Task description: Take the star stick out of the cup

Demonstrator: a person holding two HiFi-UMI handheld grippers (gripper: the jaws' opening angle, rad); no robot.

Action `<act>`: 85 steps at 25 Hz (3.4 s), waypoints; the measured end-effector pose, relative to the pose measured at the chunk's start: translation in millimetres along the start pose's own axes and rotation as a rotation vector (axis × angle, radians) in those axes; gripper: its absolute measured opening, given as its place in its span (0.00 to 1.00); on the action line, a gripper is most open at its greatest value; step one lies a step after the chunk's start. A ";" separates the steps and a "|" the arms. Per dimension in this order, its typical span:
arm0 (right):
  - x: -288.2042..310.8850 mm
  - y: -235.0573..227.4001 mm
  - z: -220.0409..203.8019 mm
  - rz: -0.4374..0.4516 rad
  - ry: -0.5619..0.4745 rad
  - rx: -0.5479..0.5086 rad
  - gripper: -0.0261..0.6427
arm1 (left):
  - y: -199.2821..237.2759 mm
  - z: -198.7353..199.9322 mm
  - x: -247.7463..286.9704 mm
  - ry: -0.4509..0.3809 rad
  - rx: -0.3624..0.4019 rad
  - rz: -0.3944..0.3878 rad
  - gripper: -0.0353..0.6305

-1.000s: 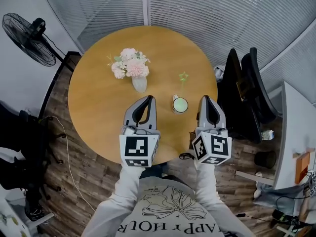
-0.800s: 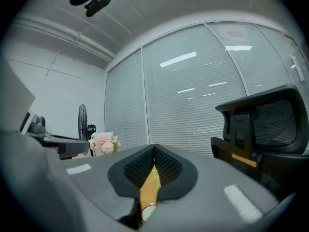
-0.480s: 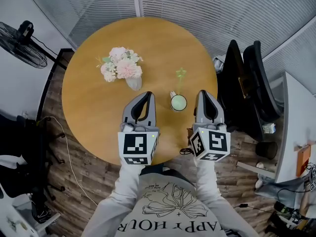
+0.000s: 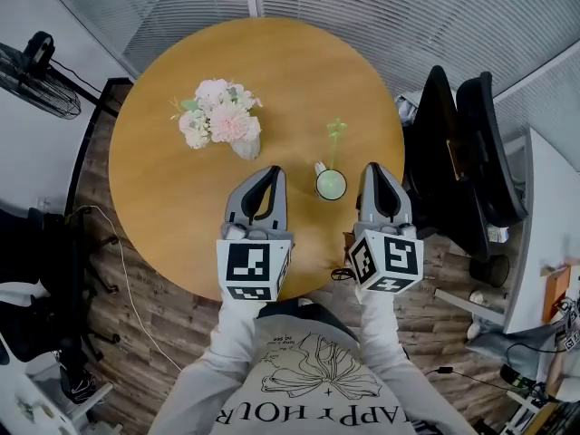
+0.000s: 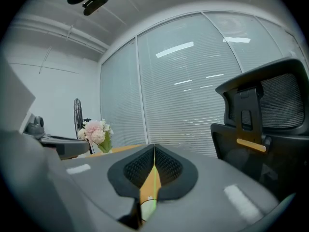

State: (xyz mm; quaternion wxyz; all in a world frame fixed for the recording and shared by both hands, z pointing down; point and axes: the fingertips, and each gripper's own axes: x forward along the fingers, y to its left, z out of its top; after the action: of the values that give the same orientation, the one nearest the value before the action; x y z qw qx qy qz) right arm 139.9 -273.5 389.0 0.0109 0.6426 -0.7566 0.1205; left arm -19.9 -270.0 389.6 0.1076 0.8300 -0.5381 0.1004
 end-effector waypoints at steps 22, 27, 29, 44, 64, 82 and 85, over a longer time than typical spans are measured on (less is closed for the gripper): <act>32.4 2.1 -43.3 0.036 0.116 -0.005 0.15 | 13.4 -38.2 26.0 0.077 -0.039 -0.007 0.06; 37.0 3.1 -50.7 0.047 0.134 -0.006 0.17 | 15.3 -45.5 29.8 0.094 -0.055 -0.002 0.06; 39.3 3.4 -53.5 0.052 0.139 -0.006 0.19 | 15.7 -47.8 31.4 0.098 -0.057 -0.002 0.06; 56.9 5.7 -76.7 0.070 0.192 -0.008 0.26 | 20.7 -65.6 42.5 0.134 -0.075 -0.006 0.06; 83.6 2.7 -113.5 0.071 0.261 0.002 0.25 | 29.2 -88.8 62.6 0.183 -0.091 -0.026 0.06; 106.1 -4.0 -137.7 0.066 0.308 -0.021 0.21 | 34.1 -107.6 85.6 0.223 -0.105 -0.046 0.06; 108.3 -2.4 -141.6 0.072 0.318 -0.023 0.21 | 35.9 -109.9 87.3 0.228 -0.107 -0.046 0.06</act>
State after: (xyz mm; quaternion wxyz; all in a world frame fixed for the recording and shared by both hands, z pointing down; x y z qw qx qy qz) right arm 103.9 -351.1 545.4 0.1337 0.5877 -0.7692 0.2122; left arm -23.4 -328.9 521.9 0.2145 0.8184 -0.5076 0.1628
